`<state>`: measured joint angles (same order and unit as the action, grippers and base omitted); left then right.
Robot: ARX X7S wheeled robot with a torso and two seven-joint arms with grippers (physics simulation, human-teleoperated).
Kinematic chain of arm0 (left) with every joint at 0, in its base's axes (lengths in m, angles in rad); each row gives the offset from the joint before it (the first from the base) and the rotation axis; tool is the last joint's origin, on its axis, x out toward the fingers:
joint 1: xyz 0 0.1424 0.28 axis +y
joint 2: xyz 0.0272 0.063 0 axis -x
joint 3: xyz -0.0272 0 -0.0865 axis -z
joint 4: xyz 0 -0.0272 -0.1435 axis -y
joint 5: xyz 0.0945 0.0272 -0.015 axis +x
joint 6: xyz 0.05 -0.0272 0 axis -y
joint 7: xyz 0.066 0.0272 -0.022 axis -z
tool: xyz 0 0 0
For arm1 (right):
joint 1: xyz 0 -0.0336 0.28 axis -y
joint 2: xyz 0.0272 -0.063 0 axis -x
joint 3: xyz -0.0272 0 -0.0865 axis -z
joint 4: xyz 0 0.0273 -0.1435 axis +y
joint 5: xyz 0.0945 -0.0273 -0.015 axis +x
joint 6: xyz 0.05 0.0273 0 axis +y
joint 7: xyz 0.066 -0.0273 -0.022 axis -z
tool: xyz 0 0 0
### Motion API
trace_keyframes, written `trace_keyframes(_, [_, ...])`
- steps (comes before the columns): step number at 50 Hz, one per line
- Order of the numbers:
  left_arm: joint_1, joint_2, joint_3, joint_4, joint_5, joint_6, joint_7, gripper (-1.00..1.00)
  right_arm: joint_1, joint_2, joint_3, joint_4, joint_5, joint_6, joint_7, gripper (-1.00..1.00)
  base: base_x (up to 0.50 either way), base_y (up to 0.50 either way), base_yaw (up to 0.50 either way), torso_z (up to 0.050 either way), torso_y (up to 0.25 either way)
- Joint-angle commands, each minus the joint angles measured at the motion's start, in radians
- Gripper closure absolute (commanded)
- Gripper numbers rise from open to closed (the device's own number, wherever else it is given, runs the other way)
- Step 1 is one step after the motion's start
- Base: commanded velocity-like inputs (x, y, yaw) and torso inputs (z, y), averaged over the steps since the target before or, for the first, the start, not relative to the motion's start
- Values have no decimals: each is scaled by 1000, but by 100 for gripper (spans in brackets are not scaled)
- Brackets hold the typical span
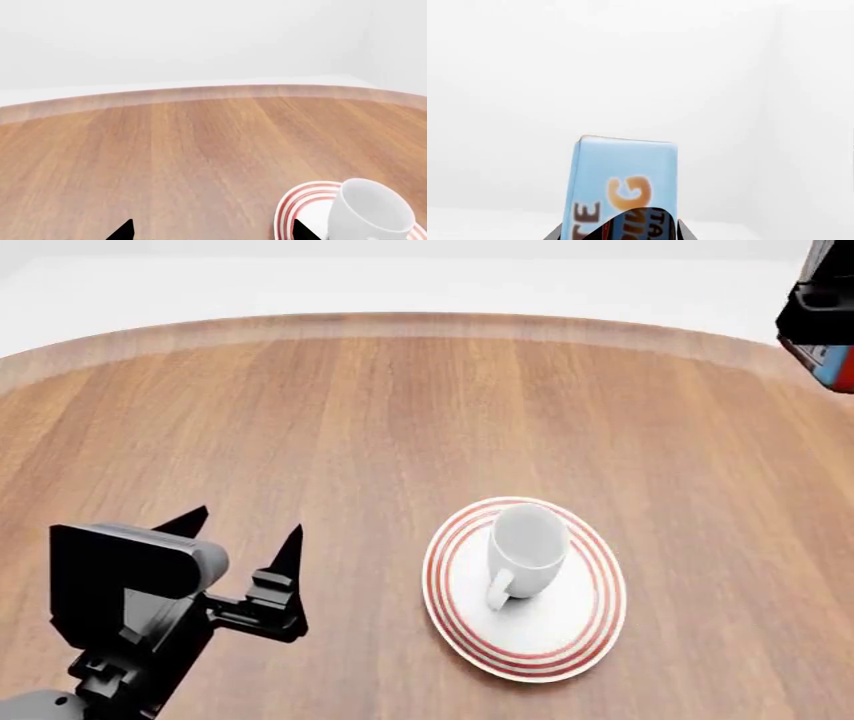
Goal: Pick up the white mug and put it on the plate, and put the chocolate pudding to the right of the plate.
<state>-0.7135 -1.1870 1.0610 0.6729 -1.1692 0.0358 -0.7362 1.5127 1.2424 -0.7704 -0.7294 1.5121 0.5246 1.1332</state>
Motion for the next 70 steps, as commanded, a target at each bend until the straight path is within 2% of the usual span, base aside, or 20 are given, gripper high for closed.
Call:
trace_keyframes(1, [12, 23, -22, -11, 14, 19, 29, -100, -6, -95, -49, 241, -222, 70, -235, 100, 0, 0, 0, 0, 0])
trace_keyframes(11, [18, 24, -21, -11, 27, 22, 31, -100, 65, -208, -144, 485, -324, 208, -390, 100, 0, 0, 0, 0, 0])
trace_keyframes(22, [20, 18, -24, -10, 21, 22, 31, -100, 171, -275, -235, 670, -393, 373, -536, 100, 0, 0, 0, 0, 1])
trace_keyframes(30, [10, 17, -28, -9, 15, 11, 32, -100, 182, -317, -343, 790, -519, 345, -756, 100, 0, 0, 0, 0, 0])
trace_keyframes(42, [10, 31, -23, -20, 18, -1, 33, -100, 200, -427, -398, 1066, -592, 321, -905, 100, 0, 0, 0, 0, 0])
trace_keyframes(47, [12, 33, -21, -20, 22, -3, 33, -100, 207, -452, -413, 1150, -626, 323, -906, 100, 0, 0, 0, 0, 0])
trace_keyframes(54, [14, 40, -19, -27, 23, -6, 34, -100, 198, -456, -434, 1174, -631, 331, -949, 100, 0, 0, 0, 0, 0])
trace_keyframes(57, [14, 43, -18, -28, 23, -9, 34, -100, 203, -447, -510, 1137, -688, 345, -1007, 100, 0, 0, 0, 0, 0])
trace_keyframes(63, [15, 51, -16, -36, 25, -13, 37, -100, 201, -454, -443, 1181, -562, 421, -1048, 100, 0, 0, 0, 0, 0])
trace_keyframes(70, [20, 55, -13, -42, 30, -12, 41, -100, 187, -445, -440, 1194, -531, 449, -1076, 100, 0, 0, 0, 0, 0])
